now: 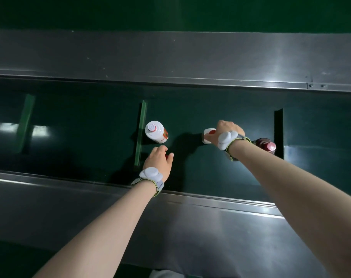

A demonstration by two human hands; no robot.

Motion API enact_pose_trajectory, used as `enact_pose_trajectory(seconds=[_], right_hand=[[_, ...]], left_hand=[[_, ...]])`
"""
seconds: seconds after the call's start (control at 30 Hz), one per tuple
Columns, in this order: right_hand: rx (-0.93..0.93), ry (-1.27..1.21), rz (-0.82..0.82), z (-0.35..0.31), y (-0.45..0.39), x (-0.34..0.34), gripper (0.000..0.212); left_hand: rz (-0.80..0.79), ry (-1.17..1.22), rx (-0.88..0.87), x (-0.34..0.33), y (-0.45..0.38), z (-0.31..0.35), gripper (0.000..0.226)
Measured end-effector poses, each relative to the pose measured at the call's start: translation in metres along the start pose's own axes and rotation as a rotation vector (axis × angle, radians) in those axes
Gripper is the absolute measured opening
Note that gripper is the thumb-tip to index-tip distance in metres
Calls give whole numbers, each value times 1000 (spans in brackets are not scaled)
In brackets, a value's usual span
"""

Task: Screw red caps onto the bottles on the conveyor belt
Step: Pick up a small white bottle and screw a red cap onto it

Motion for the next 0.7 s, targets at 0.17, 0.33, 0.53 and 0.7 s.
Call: enact_pose_trajectory(seconds=[0.17, 0.33, 0.53, 0.7], right_hand=[[-28, -12, 0, 7, -13, -20, 27], [-4, -115, 93, 10, -7, -33, 52], [-40, -218, -186, 16, -16, -88, 78], [-66, -176, -258, 8, -28, -131, 75]], left_hand=[[-47, -50, 21, -13, -10, -14, 40], [-132, -169, 56, -37, -14, -30, 40], [-163, -281, 12, -52, -30, -28, 40], [-175, -330, -38, -64, -50, -27, 39]])
Point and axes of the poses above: each hand's wrist, its own y-axis away from the middle knuckle, its own x-axis out of the back of the hand, z = x × y, the point moved 9 cm from there along -y, towards the middle knuckle, and after that the axes turned 7 degrees about -z, right-handed, at the moved point
